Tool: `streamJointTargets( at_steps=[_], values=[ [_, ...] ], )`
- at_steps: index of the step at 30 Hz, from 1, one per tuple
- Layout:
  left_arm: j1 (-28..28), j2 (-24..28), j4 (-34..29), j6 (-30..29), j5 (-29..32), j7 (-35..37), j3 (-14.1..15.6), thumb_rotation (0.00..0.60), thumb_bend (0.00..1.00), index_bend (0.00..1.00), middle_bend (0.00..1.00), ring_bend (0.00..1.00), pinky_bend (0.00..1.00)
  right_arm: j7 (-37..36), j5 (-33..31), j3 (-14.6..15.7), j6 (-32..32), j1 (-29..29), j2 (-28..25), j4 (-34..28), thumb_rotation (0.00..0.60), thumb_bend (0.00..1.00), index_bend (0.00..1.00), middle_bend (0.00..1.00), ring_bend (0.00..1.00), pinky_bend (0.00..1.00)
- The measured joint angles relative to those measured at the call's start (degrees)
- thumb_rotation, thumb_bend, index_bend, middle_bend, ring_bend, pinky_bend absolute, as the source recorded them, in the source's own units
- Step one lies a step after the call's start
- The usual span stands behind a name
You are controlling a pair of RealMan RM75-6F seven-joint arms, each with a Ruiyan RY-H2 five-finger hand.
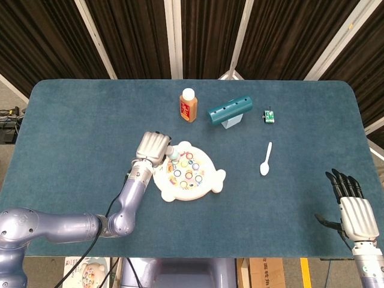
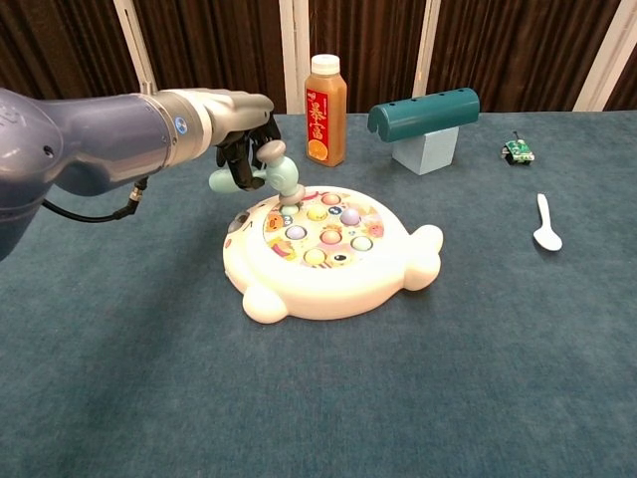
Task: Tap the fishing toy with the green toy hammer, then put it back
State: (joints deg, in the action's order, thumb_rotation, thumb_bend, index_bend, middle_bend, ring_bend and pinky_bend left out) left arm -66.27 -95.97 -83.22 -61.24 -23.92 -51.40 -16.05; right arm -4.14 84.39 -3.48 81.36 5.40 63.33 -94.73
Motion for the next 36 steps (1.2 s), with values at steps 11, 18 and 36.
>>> streamJointTargets(
  at_steps=[11, 18, 36],
  values=[
    [-0.3, 0.5, -1.0, -0.9, -1.1, 0.8, -1.1, 0.6, 0.73, 0.67, 0.47, 0.34, 0.45, 0.0, -0.1, 0.0, -0.1, 0.0, 0.0, -0.1, 0.6, 0.17, 0.0, 0.0, 0.0, 0.0],
    [-1.7, 2.2, -4.0, -1.8, 0.7, -0.9, -2.7, 0.6, 0.73, 0.67, 0.47, 0.34, 0.45, 0.1, 0.0, 0.1, -0.1, 0.0, -0.1, -0.4, 0.6, 0.17, 0.0, 0.0, 0.0, 0.0],
    [-5.5, 0.0, -2.4, -1.7, 6.8, -5.8, -1.9, 0.6, 0.73, 0.67, 0.47, 0.34, 0.45, -0.3, -0.5, -0.1, -0.4, 0.1, -0.1, -0.6, 0.6, 0.17, 0.0, 0.0, 0.0, 0.0]
  ],
)
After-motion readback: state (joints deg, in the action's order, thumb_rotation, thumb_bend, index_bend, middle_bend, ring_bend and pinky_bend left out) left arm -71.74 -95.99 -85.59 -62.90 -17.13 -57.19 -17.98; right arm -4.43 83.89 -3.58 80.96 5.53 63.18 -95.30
